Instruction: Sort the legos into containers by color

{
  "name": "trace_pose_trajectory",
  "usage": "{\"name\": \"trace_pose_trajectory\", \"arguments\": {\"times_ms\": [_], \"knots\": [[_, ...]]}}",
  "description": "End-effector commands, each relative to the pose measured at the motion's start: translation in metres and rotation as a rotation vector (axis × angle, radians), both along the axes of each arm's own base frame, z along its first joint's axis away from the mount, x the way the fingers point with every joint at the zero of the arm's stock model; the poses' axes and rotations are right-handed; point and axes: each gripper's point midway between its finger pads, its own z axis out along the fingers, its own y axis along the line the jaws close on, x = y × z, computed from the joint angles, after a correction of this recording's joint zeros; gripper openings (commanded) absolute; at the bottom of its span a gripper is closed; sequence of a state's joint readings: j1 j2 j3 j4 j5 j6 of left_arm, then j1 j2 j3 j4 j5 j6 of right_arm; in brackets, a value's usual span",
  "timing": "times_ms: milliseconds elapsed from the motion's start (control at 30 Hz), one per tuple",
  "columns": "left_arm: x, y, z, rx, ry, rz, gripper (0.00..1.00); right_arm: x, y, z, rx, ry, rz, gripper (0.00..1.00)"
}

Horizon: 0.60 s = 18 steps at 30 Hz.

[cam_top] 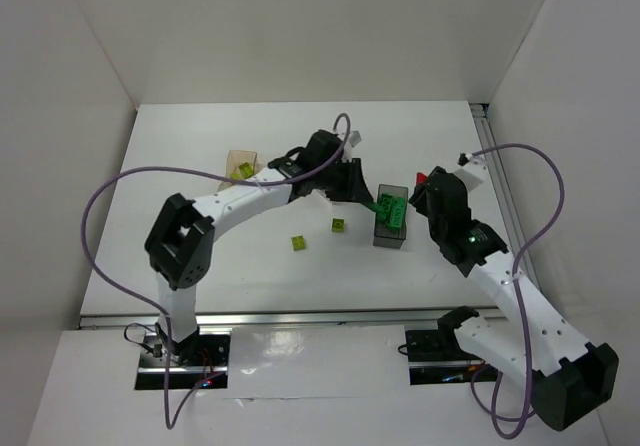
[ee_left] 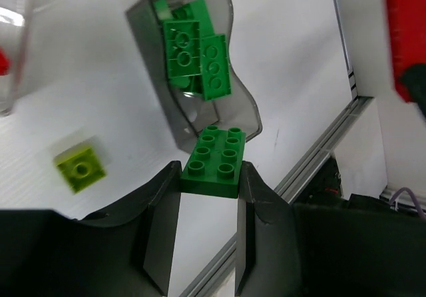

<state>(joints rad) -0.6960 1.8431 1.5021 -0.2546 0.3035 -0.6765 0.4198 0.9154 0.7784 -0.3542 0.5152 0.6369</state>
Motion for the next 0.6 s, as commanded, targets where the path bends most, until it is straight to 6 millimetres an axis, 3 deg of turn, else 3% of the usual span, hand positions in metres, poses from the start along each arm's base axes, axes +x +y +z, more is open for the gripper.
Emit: {"name": "trace_pose_trajectory", "arguments": {"times_ms": [0, 67, 100, 133, 167, 233, 267, 300, 333, 400, 433, 500, 567], "knots": [[0.021, -0.042, 0.013, -0.07, -0.041, 0.043, 0.0, -0.013, -0.038, 0.009, -0.019, -0.034, -0.19, 0.0], [0.027, -0.054, 0.002, -0.049, -0.04, 0.049, 0.0, -0.019, -0.044, 0.014, -0.015, -0.05, -0.215, 0.0], [0.028, -0.065, 0.01, -0.067, -0.057, 0.037, 0.0, -0.02, -0.045, 0.017, -0.01, -0.059, -0.215, 0.0], [0.028, -0.073, -0.009, -0.042, -0.032, 0.026, 0.0, -0.023, -0.047, 0.02, -0.01, -0.068, -0.223, 0.0], [0.032, -0.077, -0.014, -0.041, -0.031, 0.026, 0.0, -0.024, -0.048, 0.02, -0.019, -0.066, -0.219, 0.0], [0.032, -0.09, -0.013, -0.043, -0.027, -0.004, 0.0, -0.025, -0.047, 0.023, -0.007, -0.077, -0.21, 0.0], [0.033, -0.093, -0.033, -0.017, 0.009, -0.014, 0.04, -0.025, -0.047, 0.023, -0.018, -0.074, -0.205, 0.0], [0.032, -0.094, -0.033, -0.003, 0.032, -0.021, 0.14, -0.025, -0.047, 0.023, -0.018, -0.074, -0.205, 0.0], [0.03, -0.092, -0.042, 0.018, 0.052, -0.021, 0.32, -0.025, -0.047, 0.027, -0.014, -0.082, -0.205, 0.0], [0.03, -0.088, -0.036, 0.022, 0.038, -0.004, 0.53, -0.025, -0.047, 0.027, -0.014, -0.082, -0.205, 0.0], [0.024, -0.086, -0.038, 0.035, 0.029, -0.013, 0.68, -0.025, -0.047, 0.027, -0.022, -0.08, -0.202, 0.0], [0.021, -0.081, -0.021, 0.027, -0.008, -0.018, 0.83, -0.024, -0.045, 0.024, -0.018, -0.078, -0.194, 0.0], [0.019, -0.077, -0.014, 0.03, -0.02, -0.026, 0.87, -0.022, -0.043, 0.023, -0.021, -0.075, -0.18, 0.0]]}}
